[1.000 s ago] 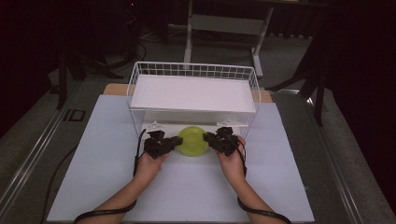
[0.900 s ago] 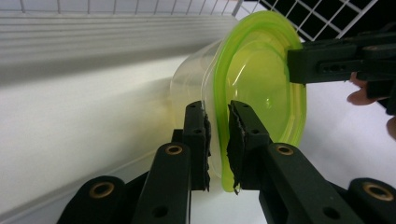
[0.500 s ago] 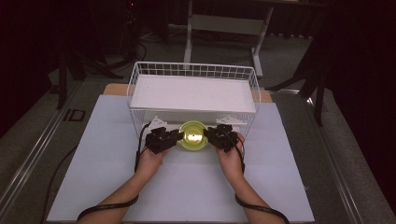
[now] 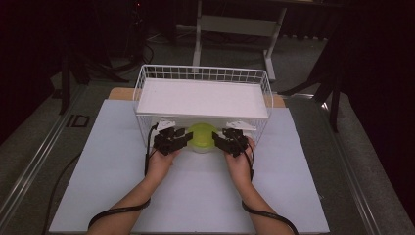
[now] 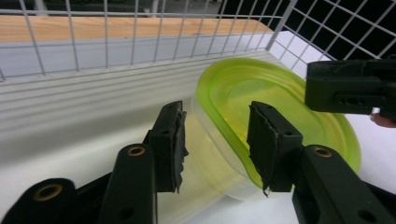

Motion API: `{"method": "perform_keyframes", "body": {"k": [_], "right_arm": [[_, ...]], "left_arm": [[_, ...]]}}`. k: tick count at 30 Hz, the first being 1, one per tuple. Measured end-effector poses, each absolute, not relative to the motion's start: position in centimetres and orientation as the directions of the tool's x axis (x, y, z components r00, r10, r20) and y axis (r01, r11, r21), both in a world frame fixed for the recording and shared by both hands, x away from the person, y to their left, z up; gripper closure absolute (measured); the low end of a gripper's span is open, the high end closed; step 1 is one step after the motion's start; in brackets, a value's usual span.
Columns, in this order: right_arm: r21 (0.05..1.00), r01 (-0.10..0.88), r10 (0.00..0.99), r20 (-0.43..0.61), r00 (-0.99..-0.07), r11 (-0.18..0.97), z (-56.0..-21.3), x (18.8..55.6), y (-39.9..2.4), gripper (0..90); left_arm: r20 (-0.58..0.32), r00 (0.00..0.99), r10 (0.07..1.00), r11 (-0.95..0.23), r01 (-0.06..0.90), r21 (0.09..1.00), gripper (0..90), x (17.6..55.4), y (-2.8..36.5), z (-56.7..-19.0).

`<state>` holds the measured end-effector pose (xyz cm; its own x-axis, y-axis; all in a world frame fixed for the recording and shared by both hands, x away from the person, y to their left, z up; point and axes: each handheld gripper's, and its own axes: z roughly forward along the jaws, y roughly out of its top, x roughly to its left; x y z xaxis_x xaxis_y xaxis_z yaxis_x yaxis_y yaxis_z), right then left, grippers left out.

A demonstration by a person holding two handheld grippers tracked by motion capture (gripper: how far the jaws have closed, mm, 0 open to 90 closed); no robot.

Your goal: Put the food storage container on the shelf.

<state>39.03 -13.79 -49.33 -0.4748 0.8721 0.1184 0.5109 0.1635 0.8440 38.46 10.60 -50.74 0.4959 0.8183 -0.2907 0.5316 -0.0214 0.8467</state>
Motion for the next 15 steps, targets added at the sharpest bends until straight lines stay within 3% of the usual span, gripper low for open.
{"method": "perform_keyframes", "body": {"k": [3, 15], "right_arm": [[0.856, 0.473, 0.869, 0.06, -0.492, 0.209, -49.1, 38.7, -13.5, 48.9], [0.865, 0.463, 0.839, 0.098, -0.535, 0.194, -47.7, 36.2, -13.3, 48.6]], "left_arm": [[-0.29, 0.498, 0.817, -0.024, 0.532, 0.847, 55.3, 38.4, 10.6, -50.7], [-0.285, 0.542, 0.791, -0.051, 0.522, 0.851, 51.7, 36.4, 12.2, -49.5]]}}
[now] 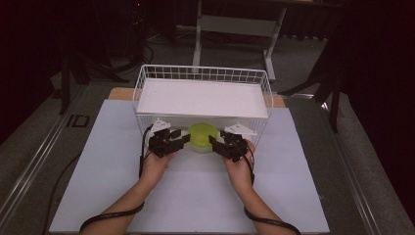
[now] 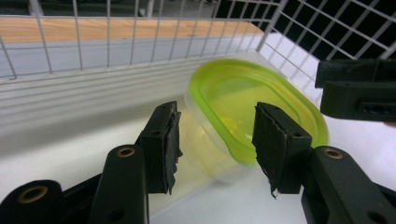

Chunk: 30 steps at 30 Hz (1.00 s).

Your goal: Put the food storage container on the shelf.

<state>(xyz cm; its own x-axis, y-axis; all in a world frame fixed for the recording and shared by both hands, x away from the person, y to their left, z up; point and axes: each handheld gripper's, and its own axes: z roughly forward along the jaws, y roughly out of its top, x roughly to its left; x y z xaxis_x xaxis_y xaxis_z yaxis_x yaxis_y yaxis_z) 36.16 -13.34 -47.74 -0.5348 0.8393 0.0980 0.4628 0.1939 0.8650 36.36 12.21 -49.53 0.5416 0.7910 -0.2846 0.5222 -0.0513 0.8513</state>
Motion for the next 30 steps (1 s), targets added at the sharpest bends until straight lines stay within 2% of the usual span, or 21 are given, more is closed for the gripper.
{"method": "perform_keyframes", "body": {"k": [11, 16, 19, 20, 21, 23, 26, 30], "right_arm": [[0.861, 0.468, 0.818, 0.117, -0.564, 0.199, -47.6, 33.6, -13.6, 50.9], [0.855, 0.465, 0.804, 0.101, -0.585, 0.231, -48.1, 32.6, -13.2, 54.4], [0.849, 0.462, 0.801, 0.08, -0.594, 0.257, -48.6, 32.2, -13.0, 61.2], [0.847, 0.464, 0.801, 0.079, -0.594, 0.26, -48.8, 32.1, -13.0, 68.6], [0.844, 0.468, 0.795, 0.085, -0.601, 0.263, -49.0, 32.1, -13.0, 71.9], [0.837, 0.474, 0.79, 0.086, -0.607, 0.273, -49.3, 32.1, -12.9, 74.9], [0.822, 0.486, 0.784, 0.081, -0.615, 0.296, -50.1, 32.0, -12.6, 87.2], [0.81, 0.487, 0.781, 0.06, -0.622, 0.326, -50.6, 32.2, -12.0, 89.7]], "left_arm": [[-0.308, 0.569, 0.762, -0.053, 0.53, 0.846, 51.4, 32.7, 14.4, -49.3], [-0.333, 0.577, 0.745, -0.037, 0.535, 0.844, 43.1, 31.1, 14.8, -49.1], [-0.343, 0.598, 0.725, -0.04, 0.533, 0.845, 35.8, 30.4, 15.3, -49.1], [-0.347, 0.602, 0.719, -0.037, 0.532, 0.846, 32.9, 30.1, 15.4, -49.2], [-0.352, 0.61, 0.709, -0.035, 0.53, 0.848, 32.3, 29.9, 15.6, -49.3], [-0.357, 0.619, 0.7, -0.036, 0.529, 0.848, 23.4, 29.9, 15.8, -49.4], [-0.348, 0.626, 0.698, -0.047, 0.525, 0.85, 18.1, 29.7, 16.1, -49.9], [-0.311, 0.65, 0.693, -0.078, 0.497, 0.864, 7.7, 29.5, 15.9, -50.3]]}}
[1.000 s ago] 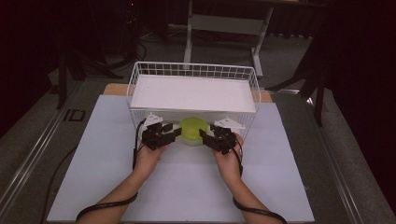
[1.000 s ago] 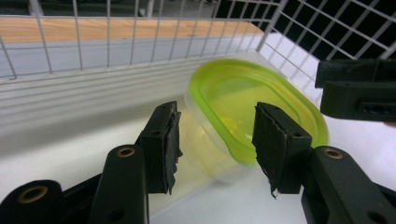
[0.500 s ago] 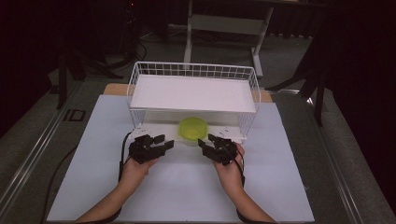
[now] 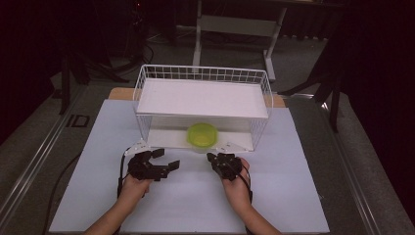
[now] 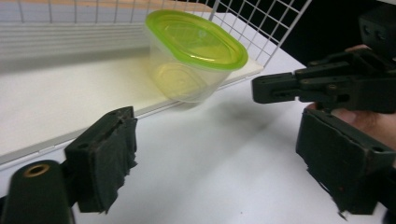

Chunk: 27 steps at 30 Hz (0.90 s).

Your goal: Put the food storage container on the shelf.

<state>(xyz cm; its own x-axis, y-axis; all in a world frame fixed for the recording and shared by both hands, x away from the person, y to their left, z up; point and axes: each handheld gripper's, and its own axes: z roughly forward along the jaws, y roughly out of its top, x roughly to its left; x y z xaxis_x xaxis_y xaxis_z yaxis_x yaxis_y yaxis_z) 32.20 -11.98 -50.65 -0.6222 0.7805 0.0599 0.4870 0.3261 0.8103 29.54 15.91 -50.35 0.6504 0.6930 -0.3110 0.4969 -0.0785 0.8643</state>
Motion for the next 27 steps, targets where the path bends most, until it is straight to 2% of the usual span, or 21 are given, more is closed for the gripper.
{"method": "perform_keyframes", "body": {"k": [1, 2, 16, 27], "right_arm": [[0.803, 0.497, 0.78, 0.068, -0.622, 0.327, -50.8, 32.3, -11.8, 89.8], [0.797, 0.502, 0.781, 0.062, -0.621, 0.335, -50.9, 32.4, -11.7, 89.8], [0.798, 0.53, 0.814, 0.088, -0.574, 0.288, -51.5, 35.2, -10.7, 89.9], [0.798, 0.528, 0.811, 0.088, -0.578, 0.29, -51.9, 36.5, -9.3, 89.8]], "left_arm": [[-0.311, 0.659, 0.685, -0.079, 0.492, 0.867, 2.0, 29.5, 15.8, -50.5], [-0.316, 0.662, 0.68, -0.076, 0.492, 0.867, 1.5, 29.5, 15.7, -50.6], [-0.276, 0.672, 0.687, -0.083, 0.45, 0.889, 1.5, 28.9, 15.1, -50.9], [-0.266, 0.668, 0.695, -0.086, 0.444, 0.892, 1.5, 28.9, 15.3, -51.1]]}}
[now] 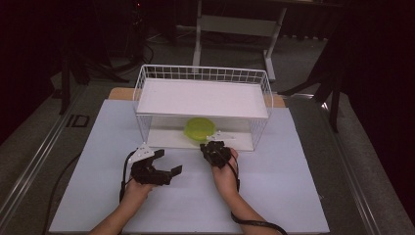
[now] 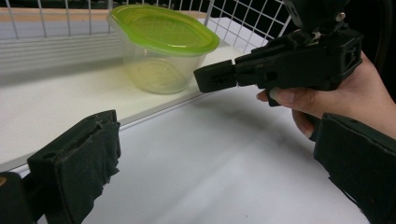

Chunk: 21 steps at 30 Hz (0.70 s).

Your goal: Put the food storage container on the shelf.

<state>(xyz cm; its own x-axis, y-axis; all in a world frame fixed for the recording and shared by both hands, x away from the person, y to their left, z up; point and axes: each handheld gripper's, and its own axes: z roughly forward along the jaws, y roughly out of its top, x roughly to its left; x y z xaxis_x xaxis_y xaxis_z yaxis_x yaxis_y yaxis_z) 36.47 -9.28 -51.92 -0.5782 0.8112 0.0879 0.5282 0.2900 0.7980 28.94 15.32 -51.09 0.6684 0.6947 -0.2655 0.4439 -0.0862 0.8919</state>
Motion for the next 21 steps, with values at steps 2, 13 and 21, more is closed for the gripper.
{"method": "perform_keyframes", "body": {"k": [2, 13, 21], "right_arm": [[0.797, 0.527, 0.812, 0.081, -0.578, 0.296, -51.9, 36.7, -9.0, 89.8], [0.796, 0.54, 0.829, 0.091, -0.552, 0.273, -52.1, 38.3, -8.3, 89.8], [0.794, 0.539, 0.829, 0.081, -0.553, 0.282, -51.6, 38.5, -8.2, 89.7]], "left_arm": [[-0.254, 0.67, 0.697, -0.092, 0.436, 0.895, 1.6, 28.9, 15.4, -51.1], [-0.261, 0.67, 0.696, -0.086, 0.438, 0.895, 1.5, 28.7, 15.7, -50.9], [-0.26, 0.673, 0.692, -0.087, 0.435, 0.896, 1.5, 28.6, 15.7, -50.7]]}}
